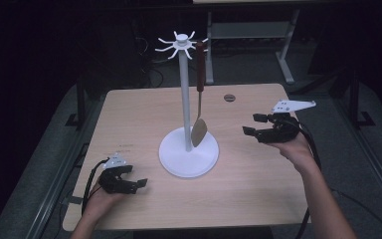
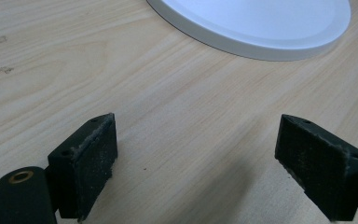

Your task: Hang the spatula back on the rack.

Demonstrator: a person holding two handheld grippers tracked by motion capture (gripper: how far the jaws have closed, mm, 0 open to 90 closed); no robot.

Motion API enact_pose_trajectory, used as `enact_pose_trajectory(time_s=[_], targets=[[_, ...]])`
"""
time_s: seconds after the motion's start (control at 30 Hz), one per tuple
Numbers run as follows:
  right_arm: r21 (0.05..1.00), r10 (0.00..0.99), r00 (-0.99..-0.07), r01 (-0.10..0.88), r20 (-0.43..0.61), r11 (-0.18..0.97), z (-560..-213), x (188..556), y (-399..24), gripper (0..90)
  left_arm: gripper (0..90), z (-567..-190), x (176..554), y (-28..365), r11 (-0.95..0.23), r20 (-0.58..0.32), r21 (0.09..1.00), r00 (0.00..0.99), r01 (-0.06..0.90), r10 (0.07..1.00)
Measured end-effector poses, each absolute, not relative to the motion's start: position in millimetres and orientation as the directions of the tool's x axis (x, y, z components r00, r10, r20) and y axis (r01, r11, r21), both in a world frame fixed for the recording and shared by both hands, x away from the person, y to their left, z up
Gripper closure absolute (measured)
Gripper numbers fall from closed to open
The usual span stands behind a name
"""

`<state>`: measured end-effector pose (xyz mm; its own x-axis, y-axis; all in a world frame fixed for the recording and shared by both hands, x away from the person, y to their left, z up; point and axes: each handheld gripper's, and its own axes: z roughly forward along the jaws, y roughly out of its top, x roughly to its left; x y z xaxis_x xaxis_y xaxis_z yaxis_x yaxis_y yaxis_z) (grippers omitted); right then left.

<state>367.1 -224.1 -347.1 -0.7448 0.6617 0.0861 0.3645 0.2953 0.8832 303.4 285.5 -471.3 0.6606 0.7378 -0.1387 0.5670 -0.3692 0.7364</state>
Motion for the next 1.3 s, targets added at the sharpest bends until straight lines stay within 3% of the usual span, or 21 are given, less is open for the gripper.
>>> enact_pose_trajectory(time_s=[0.63,1.3], targets=[[0.84,0.739,-0.665,0.459,0.108,0.29,-404,346,-265,29.3,12.5,-471,303,287,-0.374,-0.137,0.733,0.662,0.568,0.737],[0.82,0.777,-0.622,0.492,0.097,0.292,-442,325,-285,29.3,12.6,-471,302,287,-0.384,-0.13,0.73,0.665,0.566,0.735]])
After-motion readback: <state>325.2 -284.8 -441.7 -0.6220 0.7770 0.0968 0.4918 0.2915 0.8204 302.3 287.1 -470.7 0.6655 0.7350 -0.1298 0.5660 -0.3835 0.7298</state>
